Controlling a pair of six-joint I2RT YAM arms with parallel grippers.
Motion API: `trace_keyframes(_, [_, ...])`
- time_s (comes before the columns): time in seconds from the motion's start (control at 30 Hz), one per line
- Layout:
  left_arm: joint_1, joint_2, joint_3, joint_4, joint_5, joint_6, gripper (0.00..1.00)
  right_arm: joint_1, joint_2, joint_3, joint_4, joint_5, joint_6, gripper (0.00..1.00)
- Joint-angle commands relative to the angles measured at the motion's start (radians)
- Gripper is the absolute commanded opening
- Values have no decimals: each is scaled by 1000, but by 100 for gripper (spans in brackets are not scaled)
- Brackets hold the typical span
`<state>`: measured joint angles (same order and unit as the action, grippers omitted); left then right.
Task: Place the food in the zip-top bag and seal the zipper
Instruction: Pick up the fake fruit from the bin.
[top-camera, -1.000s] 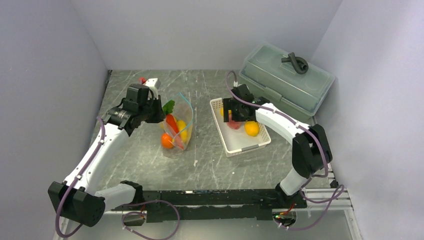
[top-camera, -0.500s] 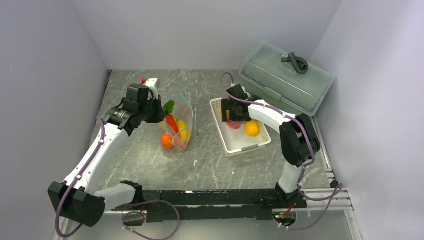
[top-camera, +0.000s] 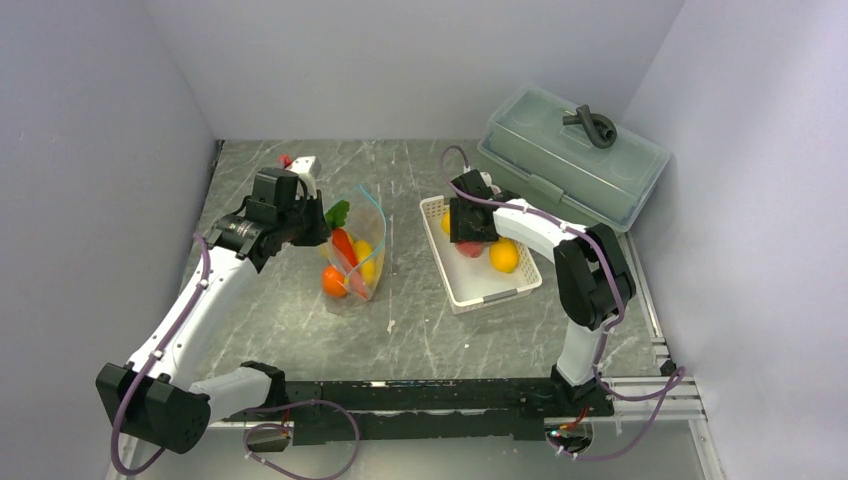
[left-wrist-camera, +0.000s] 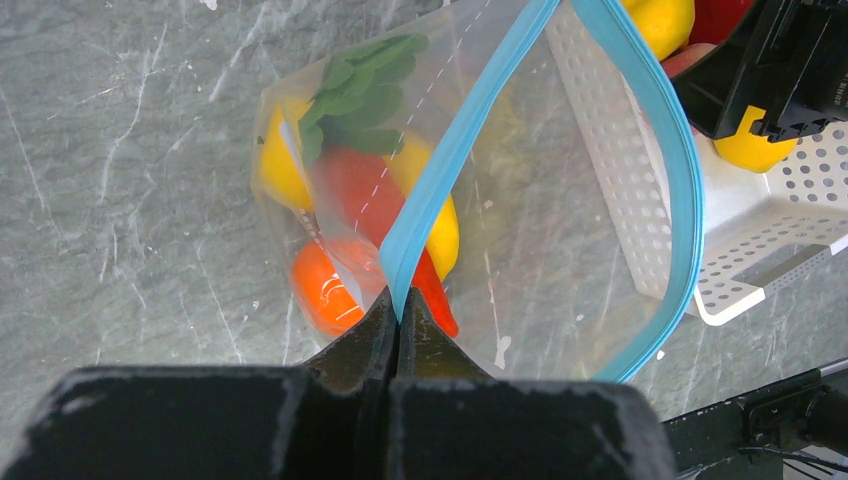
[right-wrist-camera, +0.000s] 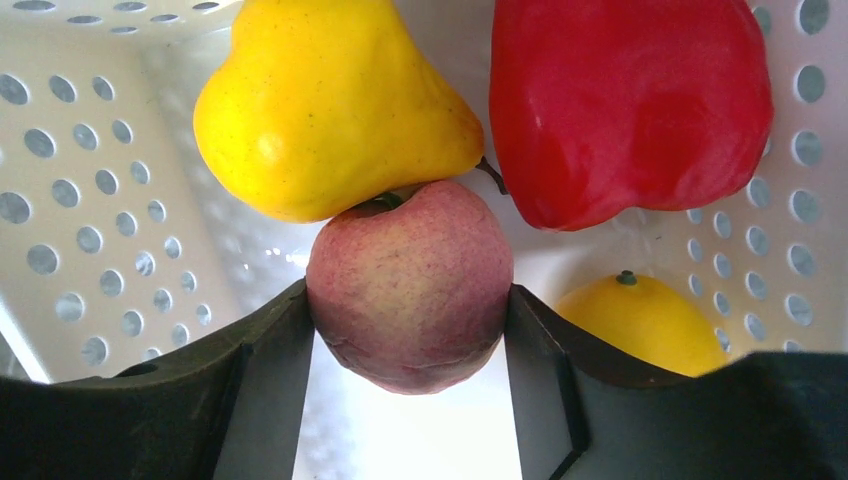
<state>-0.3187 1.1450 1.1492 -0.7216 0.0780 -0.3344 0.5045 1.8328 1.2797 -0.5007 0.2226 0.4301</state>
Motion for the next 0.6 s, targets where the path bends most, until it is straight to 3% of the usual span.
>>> trace_keyframes(0.0, [-3, -25, -4, 31, 2, 12, 0, -6, -36, 39, 24, 27, -1, 36])
trace_keyframes(0.1, [-3, -24, -3, 30, 3, 12, 0, -6, -61, 42, 5, 35, -3, 25])
trace_keyframes(0.57, [-3, -22, -5, 30, -3, 9, 0, -3, -306, 20, -4, -40, 7, 18])
